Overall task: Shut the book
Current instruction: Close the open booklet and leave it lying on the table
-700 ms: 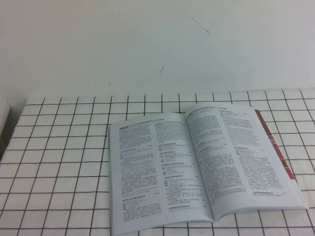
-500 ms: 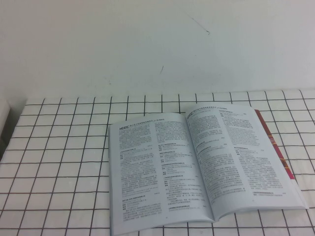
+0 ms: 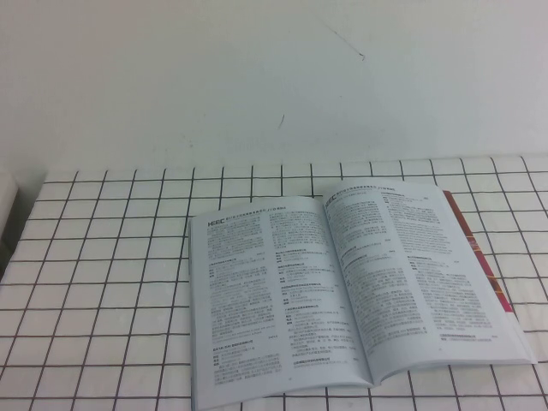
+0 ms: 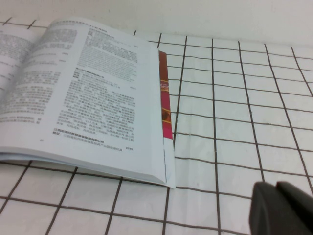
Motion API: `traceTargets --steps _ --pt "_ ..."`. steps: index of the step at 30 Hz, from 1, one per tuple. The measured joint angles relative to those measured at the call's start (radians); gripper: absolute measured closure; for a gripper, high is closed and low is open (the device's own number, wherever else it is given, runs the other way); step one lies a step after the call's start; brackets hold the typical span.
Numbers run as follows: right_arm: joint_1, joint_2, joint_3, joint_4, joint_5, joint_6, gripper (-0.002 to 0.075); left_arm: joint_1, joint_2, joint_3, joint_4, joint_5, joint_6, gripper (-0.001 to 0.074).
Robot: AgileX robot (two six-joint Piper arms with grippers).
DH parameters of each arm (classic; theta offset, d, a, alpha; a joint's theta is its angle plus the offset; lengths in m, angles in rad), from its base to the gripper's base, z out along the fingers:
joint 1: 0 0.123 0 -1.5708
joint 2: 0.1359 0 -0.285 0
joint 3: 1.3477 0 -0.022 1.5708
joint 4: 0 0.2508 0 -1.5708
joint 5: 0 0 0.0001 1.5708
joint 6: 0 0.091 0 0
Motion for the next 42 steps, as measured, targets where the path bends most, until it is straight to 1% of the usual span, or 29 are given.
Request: traceTargets --steps 19,24,29,34,38,42 --pt "0.000 0.000 0.000 0.004 0.000 0.000 0.0729 0.000 0.000 0.000 0.017 0.000 0.013 0.0738" --pt "0.000 0.000 0.000 0.004 -0.017 0.000 0.0729 0.000 0.000 0.005 -0.033 -0.061 0.013 0.0738" --pt "0.000 0.000 0.007 0.004 -0.132 0.000 0.0729 0.000 0.000 0.005 -0.055 -0.172 0.013 0.0738" --pt "0.000 0.000 0.008 0.004 -0.322 0.000 0.0729 0.000 0.000 0.005 -0.057 -0.247 0.017 0.0738" --pt "0.000 0.000 0.008 0.004 -0.376 0.000 0.0729 0.000 0.000 0.005 -0.003 -0.212 0.049 0.0738" --pt "0.000 0.000 0.008 0.004 -0.317 0.000 0.0729 0.000 0.000 0.005 0.086 -0.044 0.114 0.0738"
